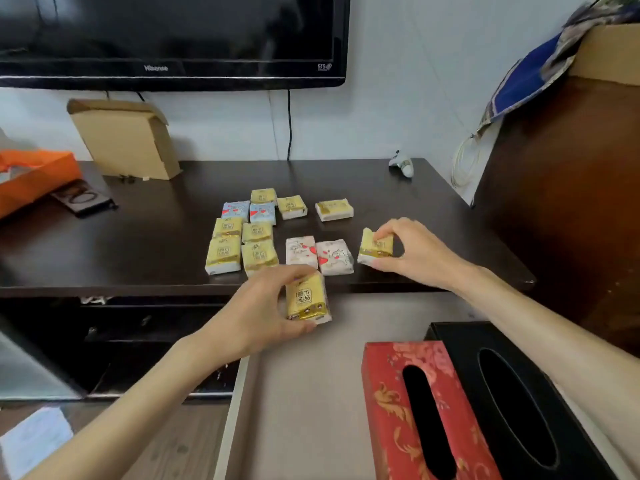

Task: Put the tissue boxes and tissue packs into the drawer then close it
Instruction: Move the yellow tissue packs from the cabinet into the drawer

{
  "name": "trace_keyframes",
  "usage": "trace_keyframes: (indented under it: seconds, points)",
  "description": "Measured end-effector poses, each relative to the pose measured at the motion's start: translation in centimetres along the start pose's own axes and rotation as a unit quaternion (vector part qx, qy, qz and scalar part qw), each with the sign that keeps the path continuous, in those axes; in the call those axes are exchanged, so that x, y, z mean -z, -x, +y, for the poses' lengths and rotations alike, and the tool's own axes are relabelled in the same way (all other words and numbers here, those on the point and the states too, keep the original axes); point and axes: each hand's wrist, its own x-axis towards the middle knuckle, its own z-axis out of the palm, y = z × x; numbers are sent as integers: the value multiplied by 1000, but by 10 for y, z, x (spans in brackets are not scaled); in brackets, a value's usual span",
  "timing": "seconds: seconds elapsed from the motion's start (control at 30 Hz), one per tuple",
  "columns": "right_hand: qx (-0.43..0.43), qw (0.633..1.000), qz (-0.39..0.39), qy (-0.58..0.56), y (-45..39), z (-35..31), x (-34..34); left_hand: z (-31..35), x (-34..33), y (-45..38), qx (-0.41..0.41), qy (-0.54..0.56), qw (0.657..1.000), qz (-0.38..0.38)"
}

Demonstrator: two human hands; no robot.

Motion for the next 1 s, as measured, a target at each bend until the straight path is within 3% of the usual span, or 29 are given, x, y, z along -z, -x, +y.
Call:
trace_keyframes:
  seconds: [0.13,0.27,0.37,0.57,1.0]
  points:
    - [76,993,19,-94,54,-41,-19,-14,-14,30,-25,-68,996,-48]
    - [121,991,-57,16,89,-55,-55,-31,-38,34,-52,-169,981,-85]
    - [87,986,-113,84,85,-51,-77,-37,-52,26,-62,-255,959,-110]
    - [-5,988,-145,58,59,-55,-101,-42,-71,15,-43,-269,951,-148]
    - [-30,961,-241,131,46,-50,-120,-49,-77,23,-44,-377,916,-130]
